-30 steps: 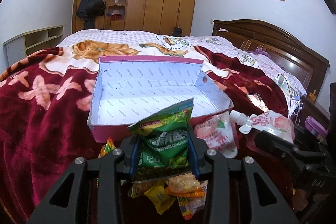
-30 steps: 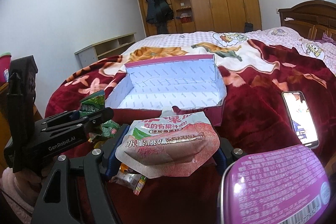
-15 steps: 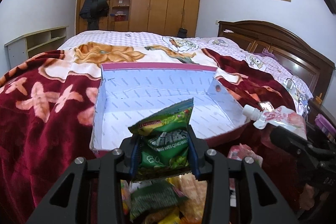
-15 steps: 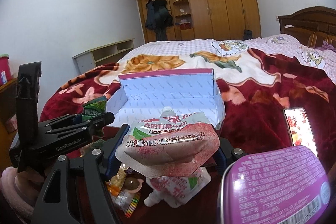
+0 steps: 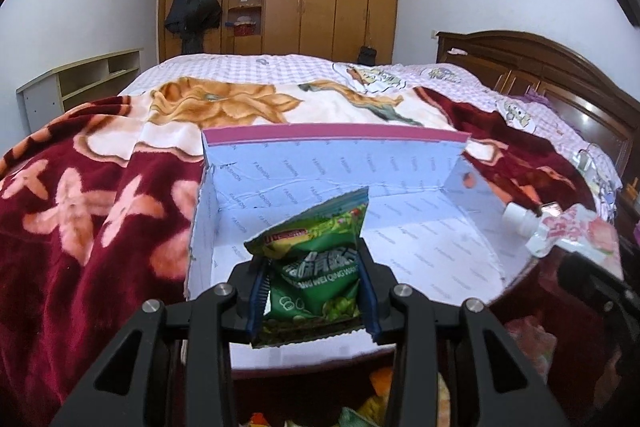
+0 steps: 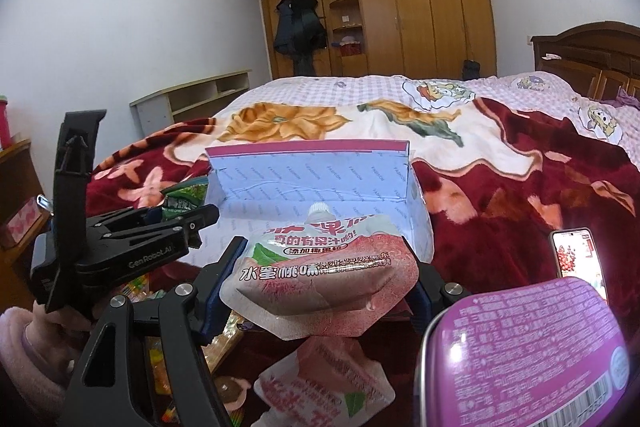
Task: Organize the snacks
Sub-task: 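Lift the green pea-snack bag with the left tool into the pink box, then open the left tool to drop the bag while the right tool drops the pink pouch in the box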
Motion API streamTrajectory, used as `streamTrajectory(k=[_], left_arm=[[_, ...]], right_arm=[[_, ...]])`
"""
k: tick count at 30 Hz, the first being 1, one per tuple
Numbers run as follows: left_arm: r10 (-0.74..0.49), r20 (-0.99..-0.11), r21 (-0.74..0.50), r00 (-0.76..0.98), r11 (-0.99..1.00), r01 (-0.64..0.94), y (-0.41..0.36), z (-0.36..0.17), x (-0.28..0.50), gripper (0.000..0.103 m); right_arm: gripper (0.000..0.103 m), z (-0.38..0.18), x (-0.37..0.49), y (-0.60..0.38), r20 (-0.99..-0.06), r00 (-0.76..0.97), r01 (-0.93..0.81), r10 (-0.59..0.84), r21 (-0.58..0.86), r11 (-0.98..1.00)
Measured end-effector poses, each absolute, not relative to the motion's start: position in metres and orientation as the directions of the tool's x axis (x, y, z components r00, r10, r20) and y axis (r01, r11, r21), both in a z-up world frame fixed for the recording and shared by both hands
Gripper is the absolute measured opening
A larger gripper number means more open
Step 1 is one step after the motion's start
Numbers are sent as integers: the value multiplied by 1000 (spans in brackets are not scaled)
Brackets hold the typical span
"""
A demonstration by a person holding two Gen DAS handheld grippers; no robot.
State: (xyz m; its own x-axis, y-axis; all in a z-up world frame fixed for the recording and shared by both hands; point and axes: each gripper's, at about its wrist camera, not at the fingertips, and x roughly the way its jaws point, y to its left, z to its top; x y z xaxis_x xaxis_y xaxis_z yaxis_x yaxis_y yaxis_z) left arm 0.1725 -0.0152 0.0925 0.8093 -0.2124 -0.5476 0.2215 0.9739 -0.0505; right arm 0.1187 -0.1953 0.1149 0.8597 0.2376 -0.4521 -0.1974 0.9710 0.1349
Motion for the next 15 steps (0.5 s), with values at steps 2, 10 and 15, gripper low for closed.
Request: streamTrajectory(k=[2,10,15], left_arm=[[-207,-565,-51,799,975,216,-16,87,180,40],[-190,-615,-48,765,978,204,-19,73,196,40],[-164,-654,-57,739,984,168,-16,65,205,40]], right_arm=[[73,113,126,-196,-454,859,-194,237,139,971],[73,104,151,-199,-487,841,-172,238,176,969],[73,95,161,-199,-508,829,-159,234,188,969]])
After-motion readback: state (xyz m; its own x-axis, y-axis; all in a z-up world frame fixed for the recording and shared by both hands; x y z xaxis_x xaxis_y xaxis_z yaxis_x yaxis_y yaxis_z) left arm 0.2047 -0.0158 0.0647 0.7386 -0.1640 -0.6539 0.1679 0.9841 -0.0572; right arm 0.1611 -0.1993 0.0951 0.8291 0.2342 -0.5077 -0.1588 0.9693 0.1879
